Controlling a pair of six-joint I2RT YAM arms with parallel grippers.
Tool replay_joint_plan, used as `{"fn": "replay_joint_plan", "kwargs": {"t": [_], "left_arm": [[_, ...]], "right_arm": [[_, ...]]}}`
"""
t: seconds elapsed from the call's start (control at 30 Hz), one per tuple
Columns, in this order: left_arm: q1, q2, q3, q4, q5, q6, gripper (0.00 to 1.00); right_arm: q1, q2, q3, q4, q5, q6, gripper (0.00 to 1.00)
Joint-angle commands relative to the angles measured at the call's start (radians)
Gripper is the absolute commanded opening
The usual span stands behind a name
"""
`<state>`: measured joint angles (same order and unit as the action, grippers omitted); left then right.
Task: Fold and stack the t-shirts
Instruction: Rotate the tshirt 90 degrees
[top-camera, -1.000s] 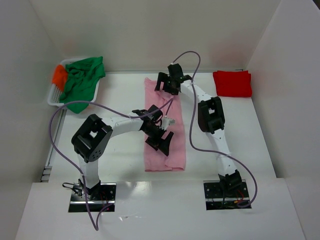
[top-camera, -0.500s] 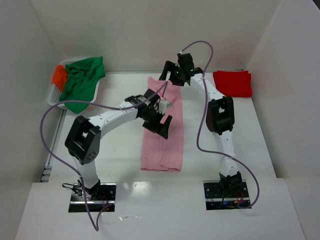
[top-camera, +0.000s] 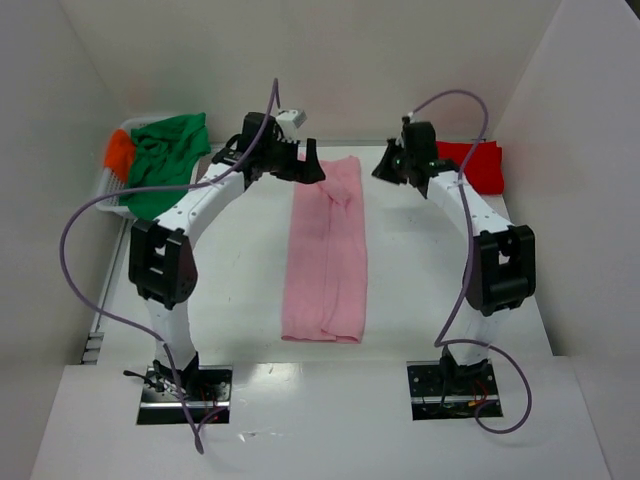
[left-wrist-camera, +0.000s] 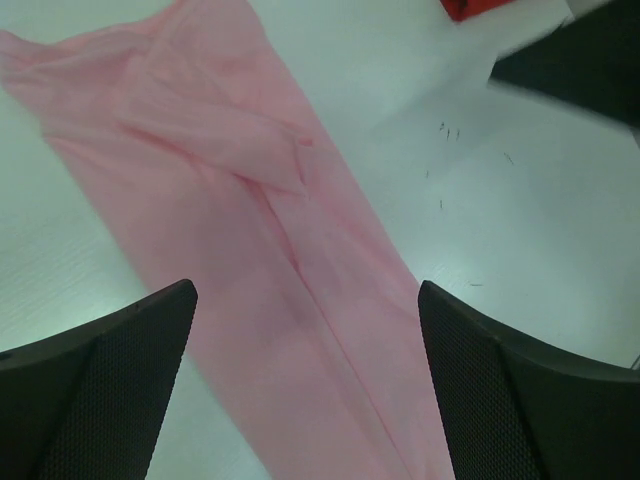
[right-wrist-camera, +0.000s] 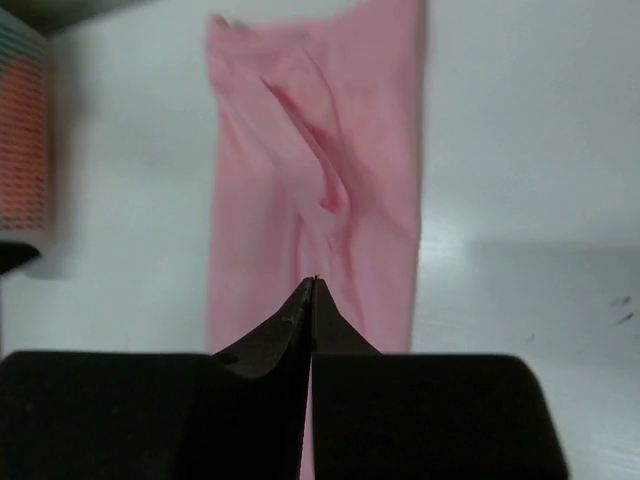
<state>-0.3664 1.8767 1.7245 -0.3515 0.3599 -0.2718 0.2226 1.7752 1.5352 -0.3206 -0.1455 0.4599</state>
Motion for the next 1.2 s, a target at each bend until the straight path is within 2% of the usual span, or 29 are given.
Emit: {"fn": "replay_joint_plan", "kwargs": {"t": [0.0, 0.23, 0.37, 0.5, 0.6, 0.63, 0.7, 0.93, 1.17], "left_arm": [[-0.016, 0.142, 0.119, 0.179, 0.14, -0.046, 0.99], [-0.025, 0.248, 0.202, 0.276, 0.237, -0.024, 0.99], [-0.034, 0.37, 0.326, 0.217, 0.275, 0.002, 0.99], [-0.098, 0.479, 0.522, 0.027, 0.076, 0.109, 0.99], [-0.13, 0.501, 0.553, -0.015, -0.062, 0.121, 0.99], [-0.153, 0.51, 0.554, -0.015, -0.185, 0.121, 0.99], [-0.154, 0.51, 0.534, -0.015, -0.272, 0.111, 0.99], [-0.172, 0.519, 0.492, -0.024, -0.449, 0.046, 0.99], [-0.172, 0.519, 0.44, -0.015, -0.473, 0.013, 0.99]], "right_arm": [[0.009, -0.011, -0.165, 0.011, -0.02, -0.009, 0.0], [0.02, 0.01, -0.234, 0.045, -0.043, -0.027, 0.0], [0.02, 0.047, -0.244, 0.068, -0.083, -0.027, 0.0], [0.04, 0.079, -0.244, 0.091, -0.095, -0.027, 0.0], [0.049, 0.095, -0.244, 0.1, -0.105, -0.027, 0.0], [0.049, 0.121, -0.244, 0.109, -0.114, -0.027, 0.0], [0.049, 0.131, -0.244, 0.109, -0.105, -0.018, 0.0], [0.049, 0.173, -0.244, 0.13, -0.128, -0.018, 0.0], [0.06, 0.191, -0.244, 0.13, -0.128, -0.018, 0.0]]}}
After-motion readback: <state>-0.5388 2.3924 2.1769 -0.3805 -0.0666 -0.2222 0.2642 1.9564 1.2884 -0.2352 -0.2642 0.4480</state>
